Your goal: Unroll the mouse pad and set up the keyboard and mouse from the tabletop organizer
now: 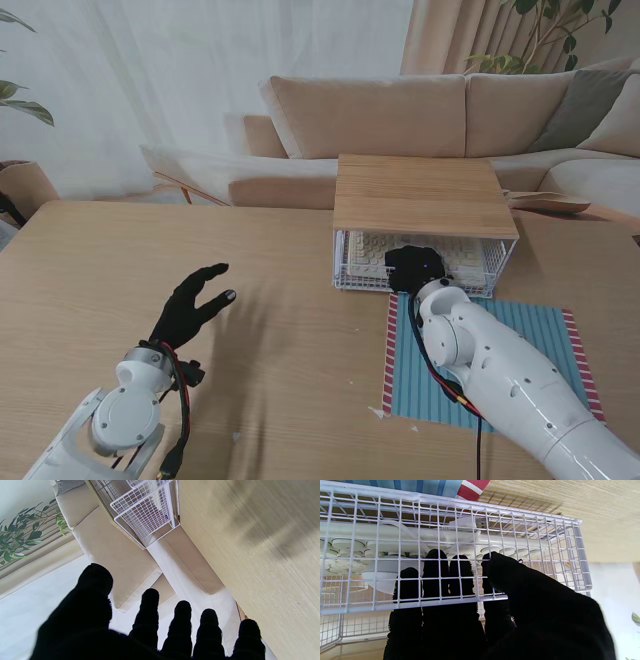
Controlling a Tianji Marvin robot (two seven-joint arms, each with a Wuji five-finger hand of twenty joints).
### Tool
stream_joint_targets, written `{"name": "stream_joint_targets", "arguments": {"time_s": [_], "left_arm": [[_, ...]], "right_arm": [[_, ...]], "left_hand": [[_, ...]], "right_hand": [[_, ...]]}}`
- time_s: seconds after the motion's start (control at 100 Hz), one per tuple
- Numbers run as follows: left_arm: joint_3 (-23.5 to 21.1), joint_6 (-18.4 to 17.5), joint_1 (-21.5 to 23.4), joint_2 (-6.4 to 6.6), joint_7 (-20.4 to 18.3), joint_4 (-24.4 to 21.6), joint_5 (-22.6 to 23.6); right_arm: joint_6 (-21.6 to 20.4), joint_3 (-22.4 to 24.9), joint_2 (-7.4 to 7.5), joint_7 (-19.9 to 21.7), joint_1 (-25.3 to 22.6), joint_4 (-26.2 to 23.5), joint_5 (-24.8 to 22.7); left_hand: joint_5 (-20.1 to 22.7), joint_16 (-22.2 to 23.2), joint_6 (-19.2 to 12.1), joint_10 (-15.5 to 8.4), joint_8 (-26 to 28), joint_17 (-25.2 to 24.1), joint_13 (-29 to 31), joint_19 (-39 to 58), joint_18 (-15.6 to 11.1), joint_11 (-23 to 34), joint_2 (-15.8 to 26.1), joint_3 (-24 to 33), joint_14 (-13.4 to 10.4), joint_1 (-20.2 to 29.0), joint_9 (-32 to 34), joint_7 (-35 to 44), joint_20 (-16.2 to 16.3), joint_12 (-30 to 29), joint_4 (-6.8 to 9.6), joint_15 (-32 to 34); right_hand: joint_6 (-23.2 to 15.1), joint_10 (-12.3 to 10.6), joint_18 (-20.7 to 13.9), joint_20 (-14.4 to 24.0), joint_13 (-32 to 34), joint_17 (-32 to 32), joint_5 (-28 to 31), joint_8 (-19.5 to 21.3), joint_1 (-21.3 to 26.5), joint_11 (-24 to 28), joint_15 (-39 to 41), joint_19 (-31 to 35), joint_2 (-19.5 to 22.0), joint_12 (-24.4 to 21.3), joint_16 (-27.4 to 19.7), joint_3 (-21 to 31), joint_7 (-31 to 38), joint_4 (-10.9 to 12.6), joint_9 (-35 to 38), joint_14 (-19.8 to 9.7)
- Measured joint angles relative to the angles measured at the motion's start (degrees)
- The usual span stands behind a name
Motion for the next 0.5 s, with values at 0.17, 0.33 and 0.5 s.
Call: {"name": "stream_joint_targets", "arguments": {"time_s": [0.17,0.33,0.5], "left_arm": [[0.0,0.0,-0.1,-0.02,0.0,0.1,0.0],[0.0,0.1,-0.2,-0.06,0.1,0.2,-0.1],[0.1,0.1,-0.3,-0.08,0.2,0.4,-0.1]], "right_arm": [[0.1,0.8,0.43,1.9,-1.1,-1.9,-0.8],[0.0,2.0,0.85,3.2,-2.6,-3.9,-1.9],[-0.1,3.1,1.29,5.0,-4.0,-5.8,-2.5]], "left_hand": [[0.0,0.0,0.0,0.0,0.0,0.0,0.0,0.0,0.0,0.0,0.0,0.5,0.0,0.0,0.0,0.0,0.0,0.0,0.00,0.0],[0.0,0.0,0.0,0.0,0.0,0.0,0.0,0.0,0.0,0.0,0.0,0.5,0.0,0.0,0.0,0.0,0.0,0.0,0.00,0.0],[0.0,0.0,0.0,0.0,0.0,0.0,0.0,0.0,0.0,0.0,0.0,0.5,0.0,0.0,0.0,0.0,0.0,0.0,0.00,0.0]], "right_hand": [[0.0,0.0,0.1,0.5,0.1,0.3,0.4,0.2,0.0,0.0,0.5,0.0,-0.2,0.8,0.4,0.3,0.0,0.0,0.1,0.2],[0.0,0.0,0.1,1.0,0.6,0.7,0.7,0.7,0.0,0.0,0.6,0.0,-0.3,1.4,0.5,0.6,0.0,-1.0,0.7,0.2],[0.3,0.0,0.7,1.4,0.6,1.0,0.8,0.8,0.0,0.0,0.6,0.0,-0.3,2.1,0.9,0.9,0.0,-1.0,0.7,0.5]]}}
